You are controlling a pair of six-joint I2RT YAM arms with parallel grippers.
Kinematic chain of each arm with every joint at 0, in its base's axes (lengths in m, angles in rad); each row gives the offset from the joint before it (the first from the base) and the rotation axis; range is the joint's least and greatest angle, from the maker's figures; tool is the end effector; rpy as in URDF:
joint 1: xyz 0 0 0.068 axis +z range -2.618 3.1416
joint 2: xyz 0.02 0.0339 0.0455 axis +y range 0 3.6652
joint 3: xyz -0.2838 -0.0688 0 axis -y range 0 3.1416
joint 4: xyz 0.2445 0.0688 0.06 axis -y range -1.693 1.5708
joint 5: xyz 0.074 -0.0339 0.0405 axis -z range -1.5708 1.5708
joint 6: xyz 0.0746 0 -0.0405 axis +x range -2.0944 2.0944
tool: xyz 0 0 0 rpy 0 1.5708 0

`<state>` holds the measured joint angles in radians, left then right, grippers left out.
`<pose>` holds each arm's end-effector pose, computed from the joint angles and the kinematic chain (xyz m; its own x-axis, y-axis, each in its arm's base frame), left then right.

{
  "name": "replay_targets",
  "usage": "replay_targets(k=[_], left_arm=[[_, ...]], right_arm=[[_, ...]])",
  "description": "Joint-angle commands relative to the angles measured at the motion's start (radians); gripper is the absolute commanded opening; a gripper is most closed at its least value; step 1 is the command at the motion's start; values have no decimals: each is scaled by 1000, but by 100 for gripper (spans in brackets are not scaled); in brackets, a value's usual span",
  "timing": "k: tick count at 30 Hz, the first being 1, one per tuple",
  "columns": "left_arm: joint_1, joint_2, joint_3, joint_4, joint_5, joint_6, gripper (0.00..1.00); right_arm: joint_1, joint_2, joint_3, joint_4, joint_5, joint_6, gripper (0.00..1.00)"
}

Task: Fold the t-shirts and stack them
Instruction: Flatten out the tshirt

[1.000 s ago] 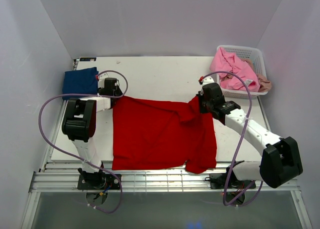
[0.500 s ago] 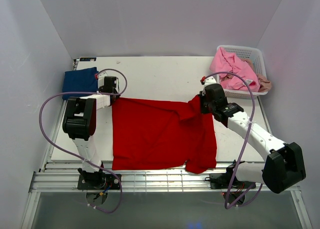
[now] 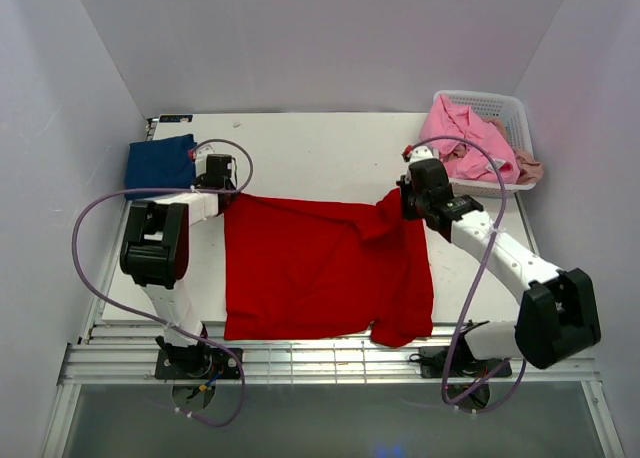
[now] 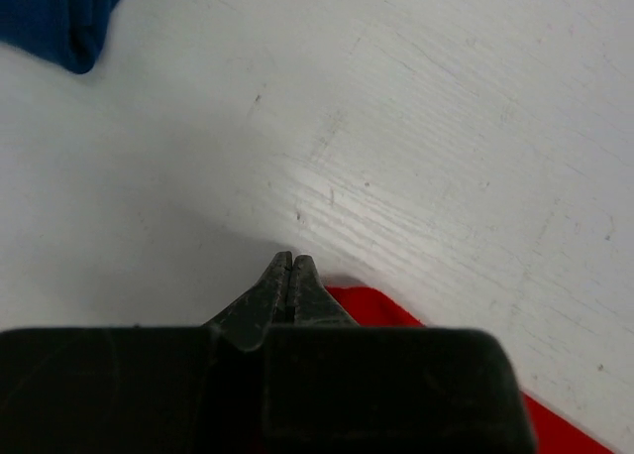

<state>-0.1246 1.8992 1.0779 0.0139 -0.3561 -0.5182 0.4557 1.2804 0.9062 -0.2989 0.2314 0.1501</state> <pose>0.4215 -0.0266 0.1400 -0.5620 -0.3975 -0.7254 -0.4617 0.8784 -0.1236 0.2795 0.1179 0.2605 -0.5935 -0.1288 -0.7945 -0.1806 0.9832 -0.0244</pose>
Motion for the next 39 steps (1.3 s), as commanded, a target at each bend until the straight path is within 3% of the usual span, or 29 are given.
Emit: replay_targets(k=[1,11,16,22,26,31,34,39], left_arm=[[-3,-192,-27,0,-6,-29,0],[-6,-535,16,-78,16,-59,0],[-15,-745,-4,-126,77,-55,0],[-24,-1028,17,-271,226,-54,0],[-26,-1166,120,-397,319,-55,0],[-24,-1197,385,-587,474,-68,0],[-24,-1215,491,-657,508,-78,0],[-24,-1238,600,-727,522,-95,0]], right_arm=[[-58,94,150,47,-15,-27,8],[-226,206,638,-29,-210,-46,8],[-242,96,759,-106,-214,-63,8],[-244,-130,763,-158,-285,-46,8],[-242,-242,839,-229,-323,-27,8],[-242,-288,1104,-377,-368,-3,8],[-244,-282,1264,-445,-397,20,8],[-242,-294,1350,-454,-402,52,8]])
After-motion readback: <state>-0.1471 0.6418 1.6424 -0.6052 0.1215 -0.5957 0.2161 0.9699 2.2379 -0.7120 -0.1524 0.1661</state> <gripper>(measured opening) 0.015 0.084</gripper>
